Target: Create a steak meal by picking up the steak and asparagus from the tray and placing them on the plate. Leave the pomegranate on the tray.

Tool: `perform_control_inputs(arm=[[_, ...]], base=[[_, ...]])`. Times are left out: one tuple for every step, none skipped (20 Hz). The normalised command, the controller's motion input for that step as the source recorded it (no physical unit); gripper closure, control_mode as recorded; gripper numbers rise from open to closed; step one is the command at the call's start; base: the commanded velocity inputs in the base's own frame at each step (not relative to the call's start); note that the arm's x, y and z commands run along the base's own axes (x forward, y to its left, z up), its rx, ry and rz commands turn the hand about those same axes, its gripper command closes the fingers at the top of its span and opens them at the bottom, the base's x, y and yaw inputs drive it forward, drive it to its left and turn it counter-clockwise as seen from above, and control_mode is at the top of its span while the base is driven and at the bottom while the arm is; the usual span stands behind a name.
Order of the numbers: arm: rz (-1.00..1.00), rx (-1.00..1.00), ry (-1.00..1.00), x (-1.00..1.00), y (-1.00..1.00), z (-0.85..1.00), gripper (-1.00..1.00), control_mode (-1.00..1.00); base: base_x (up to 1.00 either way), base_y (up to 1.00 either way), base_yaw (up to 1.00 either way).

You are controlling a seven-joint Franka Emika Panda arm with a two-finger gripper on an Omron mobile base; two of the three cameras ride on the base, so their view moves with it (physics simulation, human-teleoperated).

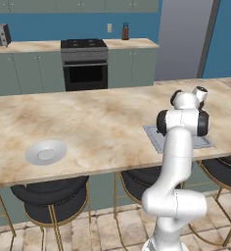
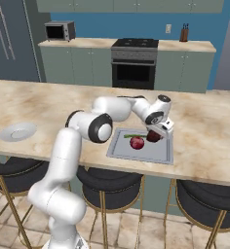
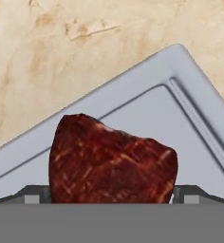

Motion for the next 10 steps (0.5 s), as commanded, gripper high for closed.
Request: perform_control_inputs(arm=[[0.0, 0.0, 0.0, 0.0, 0.07, -0.68, 1.0, -1.0], [0.0, 0.0, 0.0, 0.0, 0.09, -0.5, 1.0, -1.0], [0.0, 0.0, 0.0, 0.03, 0.04, -0.27, 1.0, -1.0], [0.0, 0.0, -0.03, 0.0, 0.0, -0.09, 1.0, -1.0], [0.0, 0.0, -0.03, 0.0, 0.0, -0.1, 1.0, -1.0], [0.0, 0.0, -0.01, 0.0, 0.0, -0.14, 1.0, -1.0], [0.0, 0.0, -0.01, -0.1, 0.13, -0.01, 1.0, -1.0], [0.01, 0.0, -0.02, -0.38, 0.09, 0.01, 1.0, -1.0], [0.03, 0.0, -0.09, -0.53, 0.16, 0.41, 1.0, -1.0], [0.05, 0.0, -0.15, -0.66, 0.29, 0.6, 1.0, -1.0]], base=[[0.0, 0.0, 0.0], [0.0, 0.0, 0.0], [0.0, 0.0, 0.0], [0.0, 0.0, 0.0], [0.0, 0.0, 0.0], [0.0, 0.0, 0.0], [0.0, 0.0, 0.0], [0.0, 0.0, 0.0], [0.0, 0.0, 0.0], [0.0, 0.0, 0.0]])
